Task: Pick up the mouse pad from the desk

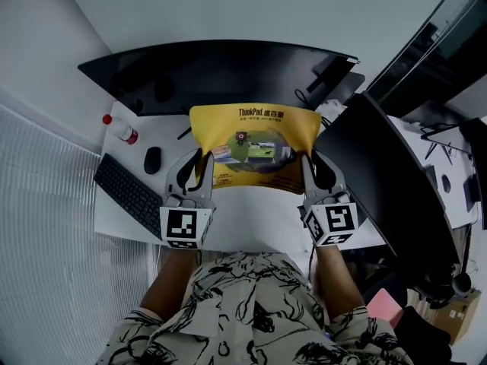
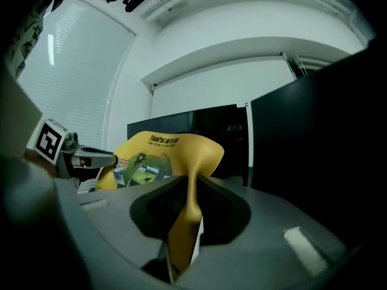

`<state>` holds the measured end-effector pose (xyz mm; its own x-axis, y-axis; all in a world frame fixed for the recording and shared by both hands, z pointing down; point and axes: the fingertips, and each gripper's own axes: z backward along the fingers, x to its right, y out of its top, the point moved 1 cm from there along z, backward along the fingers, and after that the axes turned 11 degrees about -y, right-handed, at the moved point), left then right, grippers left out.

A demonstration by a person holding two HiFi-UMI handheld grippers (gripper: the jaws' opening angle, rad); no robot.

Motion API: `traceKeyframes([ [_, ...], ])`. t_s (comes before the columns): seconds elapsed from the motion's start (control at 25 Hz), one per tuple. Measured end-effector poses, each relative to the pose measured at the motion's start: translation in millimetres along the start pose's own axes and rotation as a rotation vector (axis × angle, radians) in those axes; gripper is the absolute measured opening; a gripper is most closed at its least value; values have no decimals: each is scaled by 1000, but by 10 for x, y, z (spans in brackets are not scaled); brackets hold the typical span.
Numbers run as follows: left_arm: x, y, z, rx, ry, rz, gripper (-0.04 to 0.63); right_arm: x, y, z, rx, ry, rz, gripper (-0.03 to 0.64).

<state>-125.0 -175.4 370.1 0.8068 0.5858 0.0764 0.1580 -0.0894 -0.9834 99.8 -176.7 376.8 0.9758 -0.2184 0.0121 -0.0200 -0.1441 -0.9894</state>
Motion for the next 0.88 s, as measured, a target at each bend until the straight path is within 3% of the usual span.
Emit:
traceKeyframes([
  [0.52, 95, 745, 261, 139, 1, -78, 75, -5, 751, 374, 156, -4, 2, 66],
  [0.88, 127, 950, 395, 202, -39, -26, 75, -41, 1019, 558, 242, -21, 35, 66],
])
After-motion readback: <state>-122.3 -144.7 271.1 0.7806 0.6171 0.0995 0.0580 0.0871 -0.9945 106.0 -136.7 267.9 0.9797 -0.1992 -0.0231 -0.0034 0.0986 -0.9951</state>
